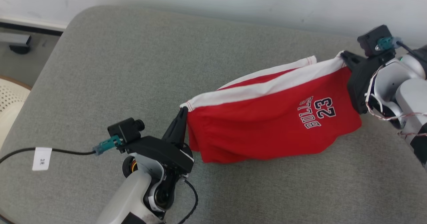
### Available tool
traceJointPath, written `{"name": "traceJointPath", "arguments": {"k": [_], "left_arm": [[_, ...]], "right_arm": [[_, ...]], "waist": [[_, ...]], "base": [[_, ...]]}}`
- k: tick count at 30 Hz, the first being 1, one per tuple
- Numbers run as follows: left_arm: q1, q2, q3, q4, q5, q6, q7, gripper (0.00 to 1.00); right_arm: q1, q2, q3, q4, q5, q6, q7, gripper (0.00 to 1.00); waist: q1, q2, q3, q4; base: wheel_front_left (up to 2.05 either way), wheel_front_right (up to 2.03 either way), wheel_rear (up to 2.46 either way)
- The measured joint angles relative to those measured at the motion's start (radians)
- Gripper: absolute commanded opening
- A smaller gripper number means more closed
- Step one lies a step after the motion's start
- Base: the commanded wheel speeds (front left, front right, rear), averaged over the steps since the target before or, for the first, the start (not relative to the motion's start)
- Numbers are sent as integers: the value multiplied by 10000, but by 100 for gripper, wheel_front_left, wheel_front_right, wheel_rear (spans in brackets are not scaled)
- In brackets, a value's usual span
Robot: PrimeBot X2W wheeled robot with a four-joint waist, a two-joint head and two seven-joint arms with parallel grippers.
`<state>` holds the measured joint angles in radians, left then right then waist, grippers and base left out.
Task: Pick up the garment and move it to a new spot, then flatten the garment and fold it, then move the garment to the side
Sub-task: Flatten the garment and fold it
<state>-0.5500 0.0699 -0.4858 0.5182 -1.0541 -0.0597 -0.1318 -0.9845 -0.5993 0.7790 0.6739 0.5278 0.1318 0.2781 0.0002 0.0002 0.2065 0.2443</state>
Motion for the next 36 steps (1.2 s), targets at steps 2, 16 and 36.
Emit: {"name": "traceJointPath", "arguments": {"k": [2, 16, 36], "left_arm": [[-133, -19, 12, 117, -36, 50, -33, 0], [-1378, -186, -497, 1415, -493, -121, -497, 8], [-496, 583, 529, -228, 2071, -489, -1306, 100]], "right_arm": [[-151, 27, 44, 184, 6, 0, -63, 0], [-1332, 729, 364, 2194, 174, 0, -1053, 0], [-1406, 1634, 50, 4431, 1237, 0, -1668, 100]], "waist": [[0, 0, 100, 38], [0, 0, 1090, 504], [-3, -2, 179, 553]], "base": [[0, 0, 0], [0, 0, 0], [0, 0, 0]]}}
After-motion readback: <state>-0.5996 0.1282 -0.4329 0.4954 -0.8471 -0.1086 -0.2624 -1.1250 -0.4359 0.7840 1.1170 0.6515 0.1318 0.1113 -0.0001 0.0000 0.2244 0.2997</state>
